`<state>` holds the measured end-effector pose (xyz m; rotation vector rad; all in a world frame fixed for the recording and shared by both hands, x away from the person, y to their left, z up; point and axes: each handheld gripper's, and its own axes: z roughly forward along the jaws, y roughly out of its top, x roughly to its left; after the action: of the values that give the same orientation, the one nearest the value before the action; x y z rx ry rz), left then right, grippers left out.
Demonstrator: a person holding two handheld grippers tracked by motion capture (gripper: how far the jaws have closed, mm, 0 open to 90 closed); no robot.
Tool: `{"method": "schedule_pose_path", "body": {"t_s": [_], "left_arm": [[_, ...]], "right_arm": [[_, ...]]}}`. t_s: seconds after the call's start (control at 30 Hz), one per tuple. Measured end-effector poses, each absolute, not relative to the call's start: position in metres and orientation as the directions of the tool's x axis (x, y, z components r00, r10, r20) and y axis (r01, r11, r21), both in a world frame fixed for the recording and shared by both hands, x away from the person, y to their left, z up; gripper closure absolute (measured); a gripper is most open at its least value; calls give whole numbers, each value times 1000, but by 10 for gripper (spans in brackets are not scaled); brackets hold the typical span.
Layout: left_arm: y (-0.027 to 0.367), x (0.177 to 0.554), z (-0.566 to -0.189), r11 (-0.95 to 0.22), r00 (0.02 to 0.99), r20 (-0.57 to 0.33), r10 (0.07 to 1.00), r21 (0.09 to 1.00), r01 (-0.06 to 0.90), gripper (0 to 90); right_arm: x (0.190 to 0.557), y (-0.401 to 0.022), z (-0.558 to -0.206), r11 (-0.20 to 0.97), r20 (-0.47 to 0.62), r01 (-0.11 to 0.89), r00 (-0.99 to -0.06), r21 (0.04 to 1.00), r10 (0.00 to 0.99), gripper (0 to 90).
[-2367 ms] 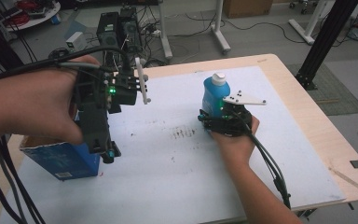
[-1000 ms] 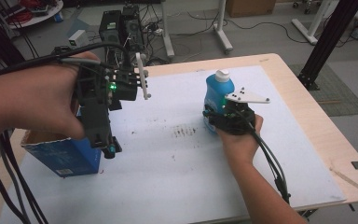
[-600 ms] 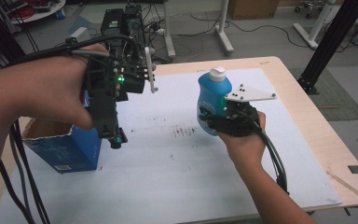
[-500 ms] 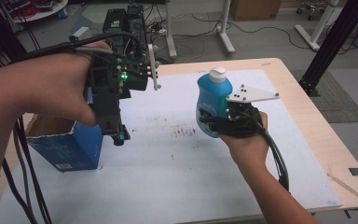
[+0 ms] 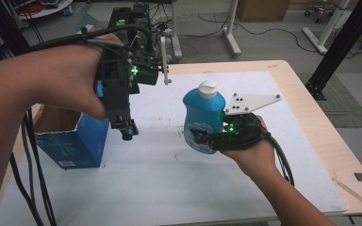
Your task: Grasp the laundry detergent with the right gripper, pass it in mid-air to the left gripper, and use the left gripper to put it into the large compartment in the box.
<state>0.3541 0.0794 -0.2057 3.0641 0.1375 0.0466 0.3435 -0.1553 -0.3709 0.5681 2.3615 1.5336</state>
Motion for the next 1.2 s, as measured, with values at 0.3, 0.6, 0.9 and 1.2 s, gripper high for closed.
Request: {"method": "schedule_pose_path", "body": {"t_s": [0.3,0.6,0.9,1.2], "left_arm": [[67,353,-208,-995,998,19,64,83,62,16],[59,353,-209,-996,999,15,47,73,46,17],[50,348,-207,-997,1000,3,15,82,15,17],[44,342,-206,-997,1000,-1,-1,74,-1,17]], "right_arm": [[336,-141,-366,369,-5,117,-950,922,312,448],[332,-125,-366,373,-11,70,-978,925,209,448],[329,-107,-363,367,-10,36,-992,929,124,451],[329,-91,-360,369,-13,14,-997,929,70,452]]}}
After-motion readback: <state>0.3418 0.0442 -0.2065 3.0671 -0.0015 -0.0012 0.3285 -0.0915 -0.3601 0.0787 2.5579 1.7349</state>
